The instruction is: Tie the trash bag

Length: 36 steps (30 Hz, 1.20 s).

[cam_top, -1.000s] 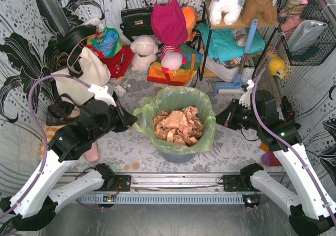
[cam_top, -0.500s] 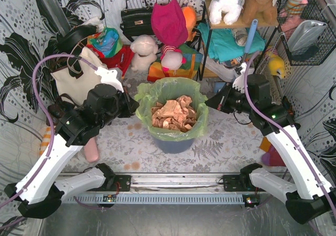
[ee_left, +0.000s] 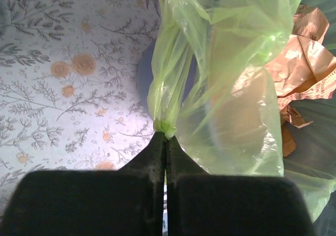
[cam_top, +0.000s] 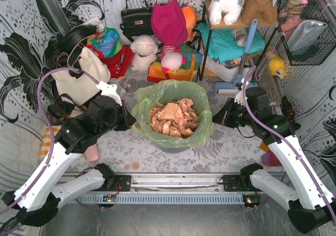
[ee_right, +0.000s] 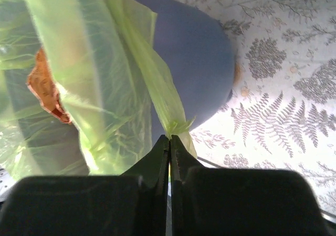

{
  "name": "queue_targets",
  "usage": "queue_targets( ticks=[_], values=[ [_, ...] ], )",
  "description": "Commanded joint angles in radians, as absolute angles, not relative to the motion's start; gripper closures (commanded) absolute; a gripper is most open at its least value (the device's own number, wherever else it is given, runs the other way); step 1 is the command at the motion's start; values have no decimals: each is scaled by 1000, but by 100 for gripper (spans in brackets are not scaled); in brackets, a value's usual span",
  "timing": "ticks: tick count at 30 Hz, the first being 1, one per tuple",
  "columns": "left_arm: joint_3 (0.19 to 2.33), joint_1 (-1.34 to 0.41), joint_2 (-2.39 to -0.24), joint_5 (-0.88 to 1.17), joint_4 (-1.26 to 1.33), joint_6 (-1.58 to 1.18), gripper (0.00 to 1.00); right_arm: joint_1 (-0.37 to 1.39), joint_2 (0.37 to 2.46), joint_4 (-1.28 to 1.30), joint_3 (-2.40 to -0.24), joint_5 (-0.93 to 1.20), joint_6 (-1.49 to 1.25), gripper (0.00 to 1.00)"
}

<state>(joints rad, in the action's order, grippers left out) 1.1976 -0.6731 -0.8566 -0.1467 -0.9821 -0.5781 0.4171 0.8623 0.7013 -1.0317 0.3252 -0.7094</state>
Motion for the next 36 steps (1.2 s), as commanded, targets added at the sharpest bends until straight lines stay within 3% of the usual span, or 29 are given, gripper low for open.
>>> queue_targets(
  ticks=[1,9,21,27,31,32,36],
  values=[
    [1192,-669,-832,-54,-1016,-584,100,420,857,846,-1062,294,-653,100],
    [1269,-668,-879,28,-1052,-541,100,420,913,921,-1221,312,-594,100],
    [1616,-668,-1054,34,-1160,-431,100,420,1069,930,-1556,393,-531,100],
    [1672,-668,-1117,23,-1147,-383,100,420,1102,839,-1582,410,-536,100],
    [1536,-667,-1103,-14,-1140,-381,100,420,1070,857,-1449,300,-552,100],
    [1494,-665,-1092,-19,-1131,-386,100,420,1056,857,-1403,270,-562,98],
    [1374,-661,-1044,-5,-1089,-417,100,420,1005,851,-1252,186,-590,66]
  ],
)
